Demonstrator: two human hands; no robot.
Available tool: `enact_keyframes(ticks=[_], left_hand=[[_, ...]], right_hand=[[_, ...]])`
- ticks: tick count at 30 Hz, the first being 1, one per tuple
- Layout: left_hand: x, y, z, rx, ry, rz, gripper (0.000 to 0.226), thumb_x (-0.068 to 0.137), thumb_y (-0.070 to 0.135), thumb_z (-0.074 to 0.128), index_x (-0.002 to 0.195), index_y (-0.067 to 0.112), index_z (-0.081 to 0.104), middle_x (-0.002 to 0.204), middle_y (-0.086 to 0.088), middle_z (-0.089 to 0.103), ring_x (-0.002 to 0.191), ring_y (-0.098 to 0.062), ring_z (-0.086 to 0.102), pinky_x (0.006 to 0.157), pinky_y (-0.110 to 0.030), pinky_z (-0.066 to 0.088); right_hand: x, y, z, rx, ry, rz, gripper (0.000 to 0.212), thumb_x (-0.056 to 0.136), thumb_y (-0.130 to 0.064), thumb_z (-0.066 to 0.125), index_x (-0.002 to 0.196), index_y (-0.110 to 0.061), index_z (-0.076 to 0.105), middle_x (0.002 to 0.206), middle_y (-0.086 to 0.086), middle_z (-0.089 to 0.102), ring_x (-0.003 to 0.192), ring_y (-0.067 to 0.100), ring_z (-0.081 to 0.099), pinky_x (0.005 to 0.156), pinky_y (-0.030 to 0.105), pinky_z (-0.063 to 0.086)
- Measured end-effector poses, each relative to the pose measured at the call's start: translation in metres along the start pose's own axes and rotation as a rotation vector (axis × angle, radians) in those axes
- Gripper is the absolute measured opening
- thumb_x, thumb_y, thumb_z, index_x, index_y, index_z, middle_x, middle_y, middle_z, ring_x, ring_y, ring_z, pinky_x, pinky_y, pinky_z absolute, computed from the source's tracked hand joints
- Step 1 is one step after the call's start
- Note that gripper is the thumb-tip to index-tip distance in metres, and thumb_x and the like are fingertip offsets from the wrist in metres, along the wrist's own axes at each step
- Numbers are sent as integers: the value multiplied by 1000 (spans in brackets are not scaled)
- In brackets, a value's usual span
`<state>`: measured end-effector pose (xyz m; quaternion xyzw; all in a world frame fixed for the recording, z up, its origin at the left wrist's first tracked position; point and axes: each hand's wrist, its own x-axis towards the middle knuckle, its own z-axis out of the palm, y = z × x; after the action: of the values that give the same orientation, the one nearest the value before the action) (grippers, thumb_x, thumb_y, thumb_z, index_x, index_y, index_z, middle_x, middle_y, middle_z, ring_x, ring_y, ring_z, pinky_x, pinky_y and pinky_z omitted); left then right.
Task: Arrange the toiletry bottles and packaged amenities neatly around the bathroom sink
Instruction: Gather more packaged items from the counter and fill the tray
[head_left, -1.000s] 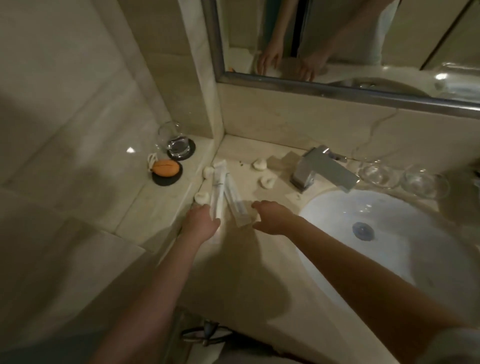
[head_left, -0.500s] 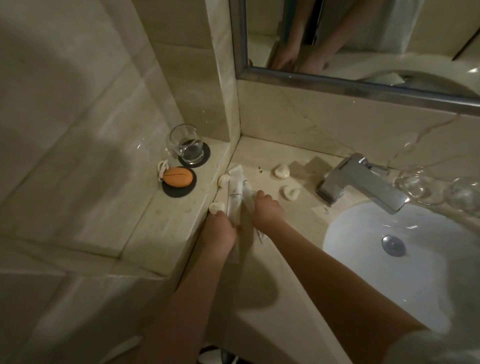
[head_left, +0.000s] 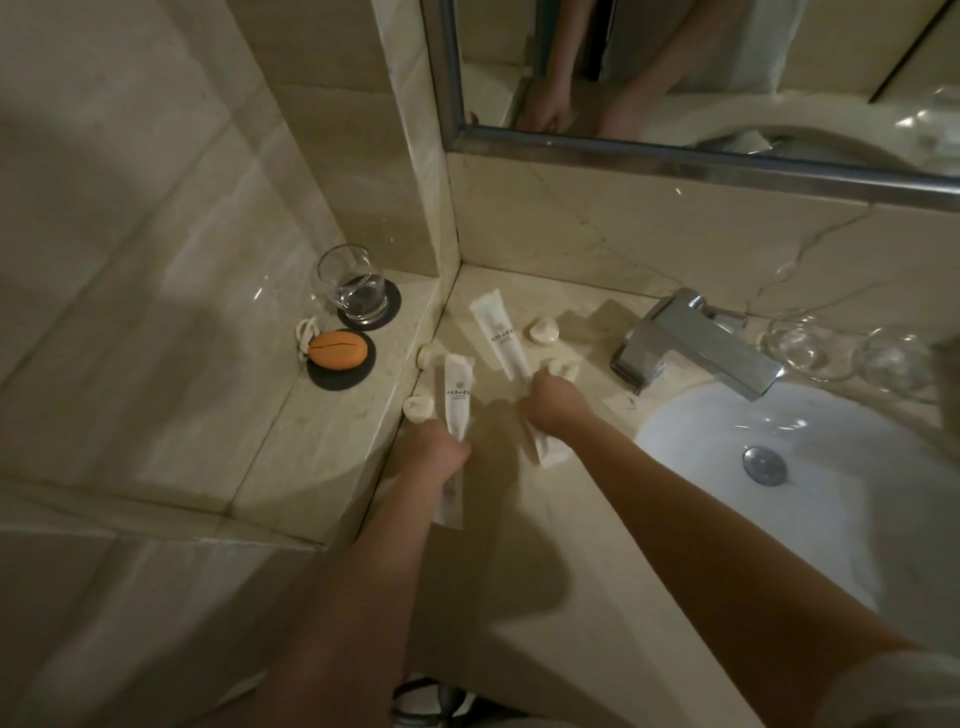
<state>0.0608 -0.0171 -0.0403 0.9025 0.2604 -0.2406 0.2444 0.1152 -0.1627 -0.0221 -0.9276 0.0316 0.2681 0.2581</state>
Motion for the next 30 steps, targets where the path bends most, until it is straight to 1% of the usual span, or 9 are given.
enact_keyframes(ticks=[3,6,11,13,17,21,23,26,30], left_hand=[[-6,-1,-1,16,-23,54,30,83,30,59,108,14,62,104,-8,66,93,-25,62,79,-33,51],[-12,-2,-4,-75,-46,87,20,87,26,51,96,13,63,90,-7,64,76,-22,60,67,-29,46],[-23,2,-12,-302,-44,170,23,85,19,55,107,16,60,88,-5,67,81,-24,66,78,-39,56],[-31,7,-15,-346,-18,202,18,85,20,56,101,17,60,87,-5,67,80,-23,67,78,-39,56],[-60,27,-15,-446,-19,271,13,87,13,56,99,8,58,85,-7,61,67,-13,57,54,-23,43],[-92,53,-1,-508,-15,329,10,81,9,58,91,8,56,80,-6,58,69,-18,54,56,-24,41],[-109,68,11,-517,-13,366,9,80,8,60,88,10,54,75,-2,56,67,-18,53,55,-24,41],[-139,95,32,-529,-52,440,13,83,11,61,93,14,54,77,2,57,68,-15,56,55,-23,43],[-177,133,67,-563,-156,503,15,86,14,62,99,13,54,81,4,62,68,-7,59,58,-26,46]], right_hand=[[-11,4,-5,98,37,-36,27,91,-16,45,114,-2,50,108,15,61,97,31,61,78,38,50],[-25,10,-9,281,47,-69,18,90,-13,48,104,-3,52,92,11,62,76,25,62,72,39,54],[-48,19,-25,378,90,-117,15,89,-17,51,100,-6,52,87,9,58,65,19,55,59,31,48],[-57,27,-33,367,128,-132,18,89,-23,53,95,-6,52,87,12,59,67,21,54,60,31,44],[-79,52,-50,442,205,-139,37,91,-36,53,103,-1,57,93,18,63,84,32,60,73,41,49],[-110,86,-68,607,206,-162,40,96,-36,46,106,1,57,89,16,60,82,30,58,72,41,48],[-129,107,-78,659,204,-165,33,97,-31,44,102,-1,56,85,9,58,76,23,57,69,35,46],[-156,145,-91,730,263,-129,34,97,-27,45,94,6,51,77,8,56,66,17,54,62,28,42],[-195,202,-102,783,357,-72,33,96,-25,48,92,7,50,76,9,58,64,15,52,55,24,39]])
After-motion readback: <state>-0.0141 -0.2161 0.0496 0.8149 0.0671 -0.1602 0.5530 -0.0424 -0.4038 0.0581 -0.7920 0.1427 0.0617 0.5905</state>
